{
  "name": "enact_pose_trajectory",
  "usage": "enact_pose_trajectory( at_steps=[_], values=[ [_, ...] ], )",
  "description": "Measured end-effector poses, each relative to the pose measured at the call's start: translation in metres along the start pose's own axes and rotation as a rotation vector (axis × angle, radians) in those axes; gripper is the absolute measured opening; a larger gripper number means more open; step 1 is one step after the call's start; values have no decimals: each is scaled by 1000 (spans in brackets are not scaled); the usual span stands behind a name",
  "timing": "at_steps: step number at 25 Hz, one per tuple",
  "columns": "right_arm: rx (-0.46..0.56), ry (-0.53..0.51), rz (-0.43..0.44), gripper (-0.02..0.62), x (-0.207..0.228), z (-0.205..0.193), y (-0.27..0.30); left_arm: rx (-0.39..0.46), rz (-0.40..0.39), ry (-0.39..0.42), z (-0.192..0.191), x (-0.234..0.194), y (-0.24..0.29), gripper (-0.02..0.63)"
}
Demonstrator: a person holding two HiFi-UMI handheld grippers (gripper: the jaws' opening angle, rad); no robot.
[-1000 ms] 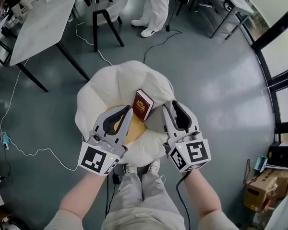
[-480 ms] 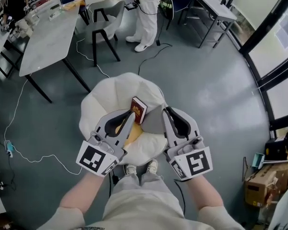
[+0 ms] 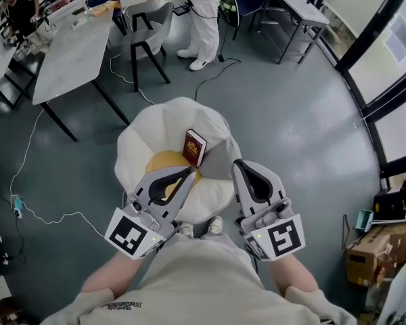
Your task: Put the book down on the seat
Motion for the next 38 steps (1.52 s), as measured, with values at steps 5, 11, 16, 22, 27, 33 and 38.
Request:
enact_pose_trajectory(
  at_steps=[5,11,16,22,27,33,38],
  values=[
    [15,39,57,2,-22,5,-11,21,-9,18,11,13,-8,3],
    [7,42,89,2,-34,1,-3,15,-34,67,13,17,-12,3],
    [-9,32,93,0,-38,-1,-4,7,-23,50,14,18,-15,3],
    [-22,47,92,0,-39,-5,-9,22,-26,23,16,22,-19,3],
    [-15,61,92,0,-40,0,-11,56,-54,15,20,27,-18,3],
    [-6,46,103,0,-41,5,-7,107,-94,30,31,31,-18,3],
    [-7,58,113,0,-44,5,0,145,-109,4,39,25,-21,3]
  ],
)
Point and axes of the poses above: the fingertips, and each gripper's own axes: y forward along the fingers, x to its right, z out of its top, the point moved 1 cm from there along -y, backward along the fingers, and after that the axes turned 11 degrees about y, right-handed, at the moved point
